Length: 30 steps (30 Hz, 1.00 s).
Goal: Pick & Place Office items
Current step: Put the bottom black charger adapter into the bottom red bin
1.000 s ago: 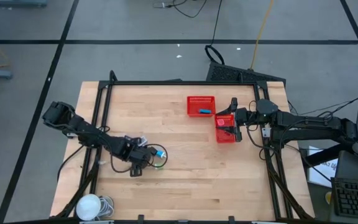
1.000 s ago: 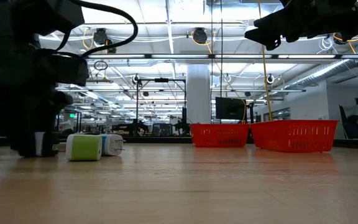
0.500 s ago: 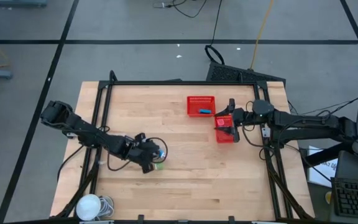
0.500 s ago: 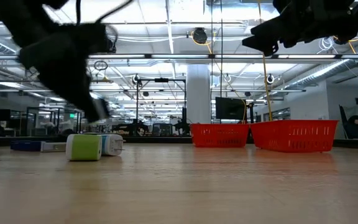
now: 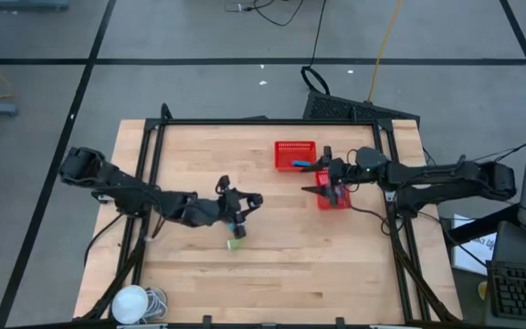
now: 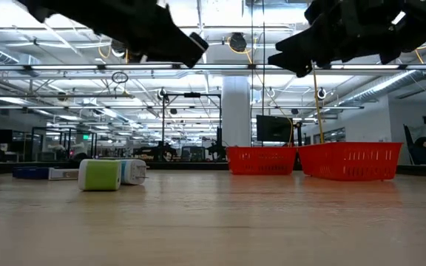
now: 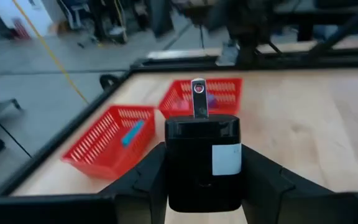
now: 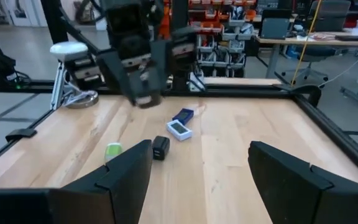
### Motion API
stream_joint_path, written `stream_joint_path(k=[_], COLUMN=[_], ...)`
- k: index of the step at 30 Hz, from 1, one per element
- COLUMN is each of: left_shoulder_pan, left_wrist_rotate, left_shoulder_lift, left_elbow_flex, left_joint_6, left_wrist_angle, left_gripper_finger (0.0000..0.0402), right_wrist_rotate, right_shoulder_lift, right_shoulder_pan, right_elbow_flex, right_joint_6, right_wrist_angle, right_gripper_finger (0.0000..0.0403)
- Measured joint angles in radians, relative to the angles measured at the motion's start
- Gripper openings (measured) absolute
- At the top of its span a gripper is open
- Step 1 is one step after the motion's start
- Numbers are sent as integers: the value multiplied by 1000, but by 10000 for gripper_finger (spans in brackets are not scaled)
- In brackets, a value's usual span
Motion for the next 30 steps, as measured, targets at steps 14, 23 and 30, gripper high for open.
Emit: stream_joint_path(k=[14, 23, 30], left_shoulder_pan=[120, 154, 171], left_wrist_rotate=[222, 324, 387], left_shoulder_lift=[176, 200, 200], left_elbow_flex=[0, 19, 51], left_joint_6=[138, 143, 152], left_wrist_angle=[483, 575, 570], left_gripper_finger=[145, 145, 145], right_wrist_rotate=[2, 2, 4], right_shoulder_lift=[256, 324, 360], right_shoulder_pan=[119, 123, 132], right_elbow_flex=[0, 1, 13], right_joint_6=[-23, 39, 57], right_wrist_angle=[445, 662, 708], right_gripper_finger=[254, 254, 254])
